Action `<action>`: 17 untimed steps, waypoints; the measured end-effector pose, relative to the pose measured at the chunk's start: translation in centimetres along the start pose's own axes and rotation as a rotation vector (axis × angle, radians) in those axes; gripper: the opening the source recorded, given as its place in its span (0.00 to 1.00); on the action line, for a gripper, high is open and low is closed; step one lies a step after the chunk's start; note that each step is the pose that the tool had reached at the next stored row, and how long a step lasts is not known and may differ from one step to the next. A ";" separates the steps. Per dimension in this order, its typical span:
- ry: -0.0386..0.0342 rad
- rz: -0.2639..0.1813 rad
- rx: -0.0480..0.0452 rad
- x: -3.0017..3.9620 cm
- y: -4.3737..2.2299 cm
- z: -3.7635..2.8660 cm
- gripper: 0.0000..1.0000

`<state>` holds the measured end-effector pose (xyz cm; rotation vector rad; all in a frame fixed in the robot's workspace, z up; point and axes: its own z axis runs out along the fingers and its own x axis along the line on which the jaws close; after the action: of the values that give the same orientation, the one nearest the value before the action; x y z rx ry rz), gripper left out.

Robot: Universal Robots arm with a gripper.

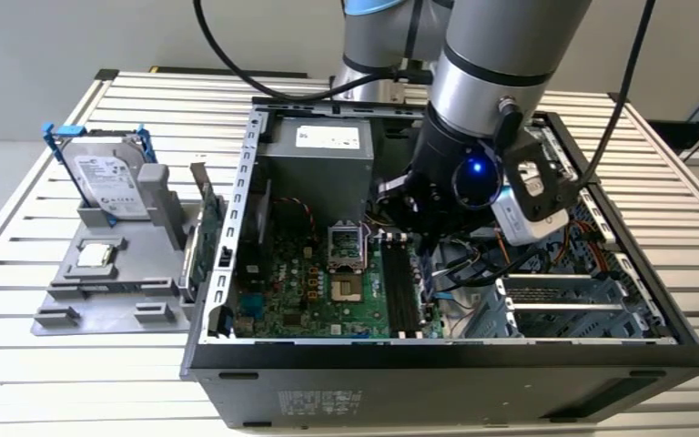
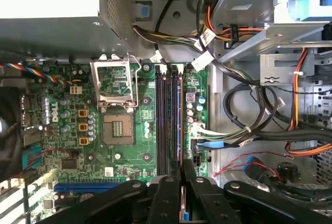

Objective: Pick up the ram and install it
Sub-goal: 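Insert the ram into the slot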

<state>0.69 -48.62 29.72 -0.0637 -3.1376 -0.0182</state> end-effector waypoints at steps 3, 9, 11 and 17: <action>-0.0001 0.001 0.0000 -0.11 0.03 0.34 0.00; -0.0001 0.003 0.0000 -0.30 0.25 0.81 0.00; -0.0001 0.003 -0.0001 -0.37 0.35 0.94 0.00; -0.0001 0.003 0.0000 -0.44 0.62 1.42 0.00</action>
<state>1.15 -48.00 28.31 -0.0678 -3.1376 -0.0182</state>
